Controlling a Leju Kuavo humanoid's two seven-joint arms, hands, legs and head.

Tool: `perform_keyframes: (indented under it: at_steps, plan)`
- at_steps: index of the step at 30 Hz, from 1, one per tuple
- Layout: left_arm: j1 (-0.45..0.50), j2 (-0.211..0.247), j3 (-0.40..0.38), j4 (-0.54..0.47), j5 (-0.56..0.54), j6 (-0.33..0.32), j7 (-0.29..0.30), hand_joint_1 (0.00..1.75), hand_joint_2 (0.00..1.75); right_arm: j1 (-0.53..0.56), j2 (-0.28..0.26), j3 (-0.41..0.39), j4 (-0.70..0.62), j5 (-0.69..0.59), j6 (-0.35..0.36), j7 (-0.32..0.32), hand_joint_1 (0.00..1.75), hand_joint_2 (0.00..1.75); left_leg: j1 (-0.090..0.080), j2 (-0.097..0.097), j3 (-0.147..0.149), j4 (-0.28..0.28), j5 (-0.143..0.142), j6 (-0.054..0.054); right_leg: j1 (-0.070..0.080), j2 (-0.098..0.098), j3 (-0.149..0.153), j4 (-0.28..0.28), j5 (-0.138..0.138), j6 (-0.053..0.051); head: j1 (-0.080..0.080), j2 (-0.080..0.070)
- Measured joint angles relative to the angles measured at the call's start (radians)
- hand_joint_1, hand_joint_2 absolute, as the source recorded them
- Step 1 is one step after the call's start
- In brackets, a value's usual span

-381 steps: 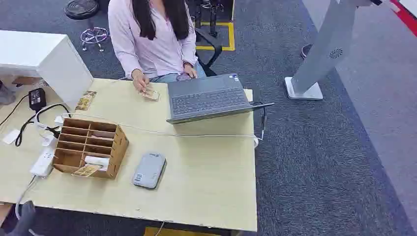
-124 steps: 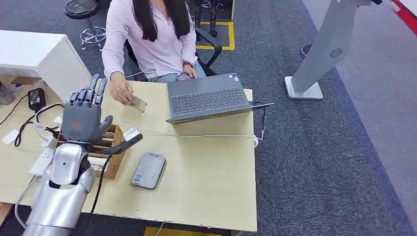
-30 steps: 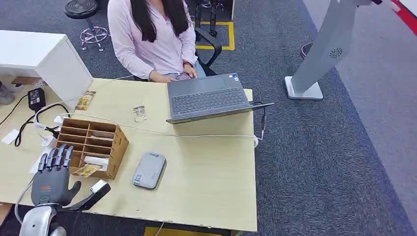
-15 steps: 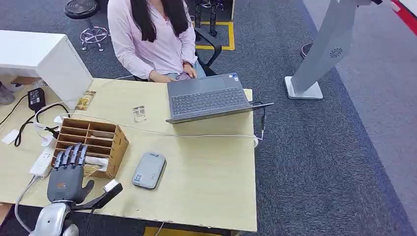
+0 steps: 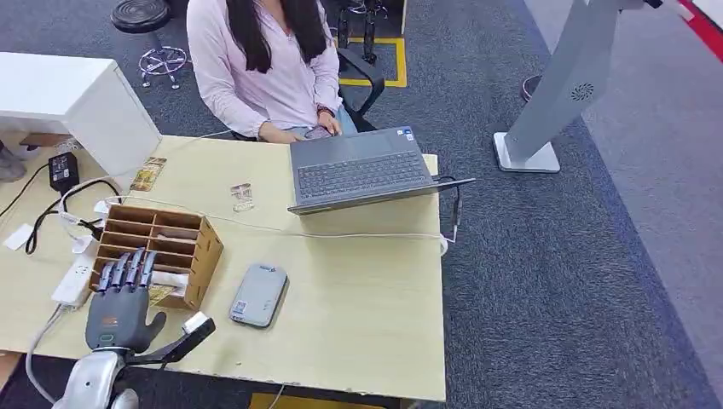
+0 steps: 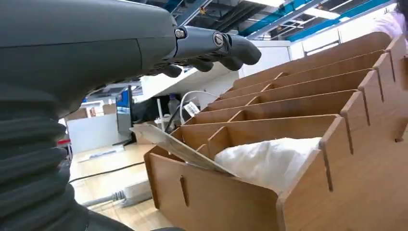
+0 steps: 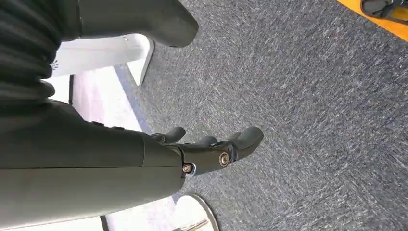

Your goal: Pass the card to the sensor for recognition and then transmit it.

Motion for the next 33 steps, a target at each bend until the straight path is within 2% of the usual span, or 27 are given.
perform_keyframes:
  at_steps: [13, 14, 33]
  plan:
    - [0.0, 0.0, -0.002, 0.0, 0.0, -0.003, 0.0, 0.0, 1.75, 0.0, 0.0, 0.0, 0.0, 0.0, 0.0, 0.0, 0.0, 1.75, 0.0, 0.0, 0.0, 0.0, 0.0, 0.0, 0.0, 0.0, 0.0, 0.0, 0.0, 0.0, 0.0, 0.0]
    - [0.0, 0.0, -0.002, 0.0, 0.0, -0.003, 0.0, 1.75, 1.75, 0.0, 0.0, 0.0, 0.0, 0.0, 0.0, 0.0, 0.0, 1.75, 0.0, 0.0, 0.0, 0.0, 0.0, 0.0, 0.0, 0.0, 0.0, 0.0, 0.0, 0.0, 0.0, 0.0]
    - [-0.007, 0.0, -0.002, 0.0, 0.038, -0.002, -0.006, 1.75, 1.75, 0.0, -0.004, 0.0, 0.0, 0.001, 0.0, -0.001, 0.0, 1.75, 0.0, 0.0, 0.0, 0.0, 0.0, 0.0, 0.0, 0.0, 0.0, 0.0, 0.0, 0.0, 0.0, 0.0]
